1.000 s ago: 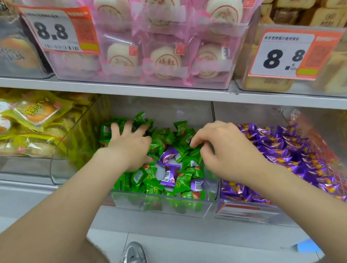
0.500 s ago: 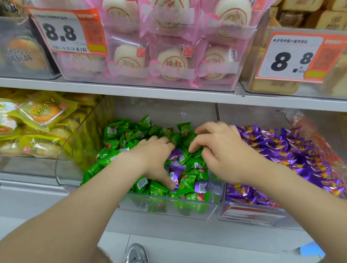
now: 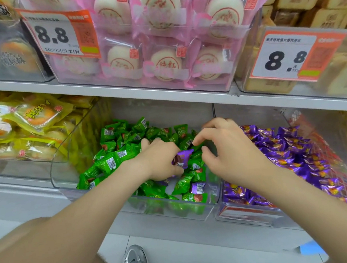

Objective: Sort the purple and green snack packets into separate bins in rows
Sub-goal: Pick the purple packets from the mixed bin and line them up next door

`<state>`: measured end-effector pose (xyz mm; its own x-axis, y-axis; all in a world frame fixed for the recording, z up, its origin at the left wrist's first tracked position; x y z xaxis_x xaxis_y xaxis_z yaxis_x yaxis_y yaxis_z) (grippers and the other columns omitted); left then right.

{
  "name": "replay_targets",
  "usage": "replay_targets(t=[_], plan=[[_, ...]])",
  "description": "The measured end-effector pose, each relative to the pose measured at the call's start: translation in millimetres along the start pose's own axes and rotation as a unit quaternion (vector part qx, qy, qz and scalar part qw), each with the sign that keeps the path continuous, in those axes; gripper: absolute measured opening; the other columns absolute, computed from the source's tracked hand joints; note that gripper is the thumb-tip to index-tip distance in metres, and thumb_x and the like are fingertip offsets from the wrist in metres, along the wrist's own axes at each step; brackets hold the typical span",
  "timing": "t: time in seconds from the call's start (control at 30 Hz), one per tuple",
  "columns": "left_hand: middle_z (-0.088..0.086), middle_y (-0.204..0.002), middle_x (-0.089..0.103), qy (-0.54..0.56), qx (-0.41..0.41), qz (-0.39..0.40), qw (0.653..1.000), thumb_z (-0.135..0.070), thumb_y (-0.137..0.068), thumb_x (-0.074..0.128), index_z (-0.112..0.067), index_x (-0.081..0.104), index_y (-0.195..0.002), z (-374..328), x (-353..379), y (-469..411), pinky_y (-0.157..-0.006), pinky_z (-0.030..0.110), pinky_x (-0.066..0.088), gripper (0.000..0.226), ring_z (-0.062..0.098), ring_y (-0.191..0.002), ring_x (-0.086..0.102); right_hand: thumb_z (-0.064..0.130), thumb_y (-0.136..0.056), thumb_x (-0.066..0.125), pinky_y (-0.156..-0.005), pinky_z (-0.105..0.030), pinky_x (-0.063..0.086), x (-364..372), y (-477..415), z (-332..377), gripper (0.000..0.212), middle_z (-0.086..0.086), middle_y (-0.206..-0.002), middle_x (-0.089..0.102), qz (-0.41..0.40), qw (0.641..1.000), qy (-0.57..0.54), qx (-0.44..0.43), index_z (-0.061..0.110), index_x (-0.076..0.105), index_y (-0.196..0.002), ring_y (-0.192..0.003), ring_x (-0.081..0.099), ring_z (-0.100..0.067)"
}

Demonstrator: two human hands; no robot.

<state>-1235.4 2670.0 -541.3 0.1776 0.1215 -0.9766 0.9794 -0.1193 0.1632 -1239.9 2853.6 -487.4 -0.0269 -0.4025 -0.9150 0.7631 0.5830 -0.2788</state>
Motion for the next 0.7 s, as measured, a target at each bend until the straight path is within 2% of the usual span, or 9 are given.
replay_targets(t=[0.13, 0.2, 0.3, 0.37, 0.43, 0.5, 0.57, 0.63, 0.7], plan=[[-0.008, -0.075, 0.062, 0.097, 0.023, -0.019, 0.995, -0.057, -0.088, 0.075, -0.027, 0.058, -0.076, -1.9, -22.3, 19.8, -0.089, 0.042, 0.033, 0.037, 0.018, -0.09, 0.054, 0.027, -0.086, 0.063, -0.098, -0.046, 0.047, -2.3, 0.0, 4.6, 0.042, 0.011, -0.105, 0.065, 0.029, 0.999, -0.006, -0.029, 0.032, 0.065, -0.128, -0.104, 0.056, -0.017], [-0.009, -0.068, 0.059, 0.142, 0.039, -0.017, 0.989, -0.054, -0.088, 0.077, -0.026, 0.059, -0.076, -5.0, -28.2, 30.8, -0.079, 0.038, 0.036, 0.035, 0.009, -0.073, 0.053, 0.039, -0.086, 0.066, -0.1, -0.045, 0.047, -2.1, 2.6, 9.2, 0.045, 0.021, -0.106, 0.067, 0.041, 0.996, -0.063, -0.052, 0.037, 0.062, -0.131, -0.104, 0.061, -0.004], [-0.009, -0.059, 0.055, 0.233, 0.069, -0.041, 0.969, -0.042, -0.09, 0.079, -0.019, 0.061, -0.074, -9.2, -35.7, 41.5, -0.058, 0.034, 0.039, 0.033, 0.01, -0.054, 0.045, 0.031, -0.087, 0.08, -0.091, -0.029, 0.053, -4.7, 4.4, 13.0, 0.03, 0.021, -0.097, 0.074, -0.004, 0.983, -0.176, -0.057, 0.031, 0.072, -0.116, -0.094, 0.069, 0.002], [-0.009, -0.071, 0.065, 0.289, 0.066, -0.07, 0.952, -0.035, -0.091, 0.08, -0.023, 0.065, -0.08, -8.9, -40.1, 43.3, -0.061, 0.038, 0.055, 0.022, 0.008, -0.058, 0.056, 0.023, -0.088, 0.081, -0.083, -0.029, 0.054, -9.1, 3.8, 9.3, 0.026, 0.015, -0.091, 0.076, -0.046, 0.97, -0.24, -0.018, 0.029, 0.072, -0.111, -0.087, 0.071, -0.001], [-0.004, -0.084, 0.07, 0.374, 0.043, -0.084, 0.923, -0.027, -0.096, 0.077, -0.025, 0.071, -0.096, -10.3, -40.6, 44.7, -0.061, 0.042, 0.064, 0.006, 0.01, -0.061, 0.065, 0.017, -0.092, 0.074, -0.083, -0.042, 0.058, -12.3, 4.0, -0.6, 0.027, 0.006, -0.091, 0.076, -0.067, 0.948, -0.311, 0.029, 0.029, 0.067, -0.115, -0.085, 0.073, -0.012], [0.002, -0.09, 0.068, 0.427, 0.036, -0.113, 0.897, -0.02, -0.101, 0.069, -0.027, 0.072, -0.109, -15.2, -42.2, 44.5, -0.06, 0.043, 0.065, 0.011, 0.017, -0.066, 0.068, 0.012, -0.097, 0.068, -0.08, -0.047, 0.058, -16.9, 6.4, -9.4, 0.033, -0.003, -0.095, 0.073, -0.047, 0.929, -0.361, 0.064, 0.028, 0.059, -0.125, -0.083, 0.072, -0.023], [0.004, -0.095, 0.067, 0.453, 0.072, -0.159, 0.874, -0.013, -0.105, 0.062, -0.03, 0.071, -0.116, -22.1, -46.9, 42.8, -0.063, 0.043, 0.064, 0.022, 0.021, -0.07, 0.068, 0.013, -0.099, 0.069, -0.067, -0.041, 0.052, -18.4, 11.8, -17.7, 0.037, -0.007, -0.098, 0.069, -0.021, 0.907, -0.405, 0.111, 0.023, 0.047, -0.127, -0.076, 0.068, -0.022], [-0.003, -0.097, 0.067, 0.417, 0.129, -0.205, 0.876, -0.014, -0.104, 0.063, -0.035, 0.07, -0.122, -30.8, -52.9, 41.7, -0.07, 0.037, 0.06, 0.028, 0.018, -0.075, 0.068, 0.014, -0.1, 0.07, -0.066, -0.033, 0.048, -20.4, 18.6, -25.8, 0.031, -0.005, -0.095, 0.072, -0.02, 0.88, -0.443, 0.171, 0.018, 0.049, -0.122, -0.073, 0.065, -0.015], [-0.011, -0.102, 0.065, 0.326, 0.163, -0.226, 0.903, -0.021, -0.102, 0.068, -0.038, 0.071, -0.126, -41.8, -54.2, 41.3, -0.079, 0.025, 0.052, 0.03, 0.008, -0.088, 0.067, 0.014, -0.103, 0.064, -0.067, -0.038, 0.044, -22.2, 25.5, -33.9, 0.014, -0.005, -0.084, 0.072, -0.021, 0.857, -0.47, 0.209, 0.016, 0.061, -0.117, -0.072, 0.059, -0.023]])
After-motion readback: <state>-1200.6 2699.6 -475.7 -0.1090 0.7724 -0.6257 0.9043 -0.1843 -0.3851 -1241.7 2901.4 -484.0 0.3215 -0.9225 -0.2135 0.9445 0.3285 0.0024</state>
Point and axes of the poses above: each hand's wrist, its own y-axis away from the middle knuckle, its own x-axis out of the palm, z = x × y, the point moved 3 cm from there along -y, towards the middle knuckle
